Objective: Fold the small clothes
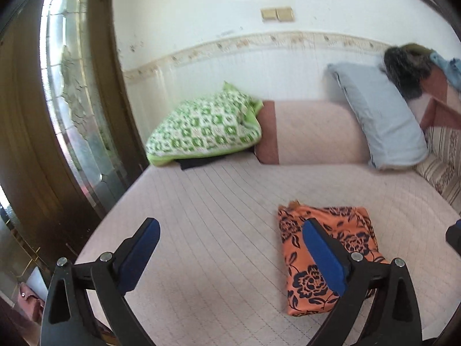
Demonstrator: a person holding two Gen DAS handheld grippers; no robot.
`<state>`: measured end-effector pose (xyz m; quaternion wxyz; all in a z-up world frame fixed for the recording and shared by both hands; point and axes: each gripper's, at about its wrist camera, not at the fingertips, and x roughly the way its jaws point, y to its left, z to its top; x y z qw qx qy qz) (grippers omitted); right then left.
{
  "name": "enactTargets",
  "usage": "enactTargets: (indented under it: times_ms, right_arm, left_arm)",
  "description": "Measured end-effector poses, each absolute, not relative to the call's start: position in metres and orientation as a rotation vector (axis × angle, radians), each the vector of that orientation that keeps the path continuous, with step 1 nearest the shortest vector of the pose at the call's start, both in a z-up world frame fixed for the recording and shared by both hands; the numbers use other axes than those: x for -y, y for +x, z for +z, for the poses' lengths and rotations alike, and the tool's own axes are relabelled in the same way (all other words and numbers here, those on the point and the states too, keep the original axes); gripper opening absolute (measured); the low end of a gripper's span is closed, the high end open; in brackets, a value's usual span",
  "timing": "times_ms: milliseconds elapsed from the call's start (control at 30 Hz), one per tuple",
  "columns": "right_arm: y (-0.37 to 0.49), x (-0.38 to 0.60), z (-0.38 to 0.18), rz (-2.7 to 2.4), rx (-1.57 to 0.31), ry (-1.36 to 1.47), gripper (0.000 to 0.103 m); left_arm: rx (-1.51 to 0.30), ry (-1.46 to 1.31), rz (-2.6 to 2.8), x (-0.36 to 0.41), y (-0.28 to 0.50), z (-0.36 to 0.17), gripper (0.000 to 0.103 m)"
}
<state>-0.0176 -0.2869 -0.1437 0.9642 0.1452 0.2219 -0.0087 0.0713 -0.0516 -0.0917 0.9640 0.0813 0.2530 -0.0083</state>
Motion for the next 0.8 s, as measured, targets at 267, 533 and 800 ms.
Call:
enactTargets:
  times_ms: [267, 533, 800]
  right_arm:
    - [-0.031, 0.253, -0.134, 0.051, -0.446, 0.272, 0.061]
    - [-0.033, 0.223, -0.125, 0.104, -0.438, 0.236, 0.061]
    - [-0.026, 0.208, -0.126, 0.154, -0.443, 0.225, 0.061]
  left_arm:
    - [-0.451, 0.131, -0.014, 0.024, 0.032, -0.058, 0.099]
    - [-0.423, 0.104, -0.003, 0.004, 0.017, -0.042, 0.099]
    - [-0.428, 0.086, 0.004, -0.007, 0.015, -0.038, 0.099]
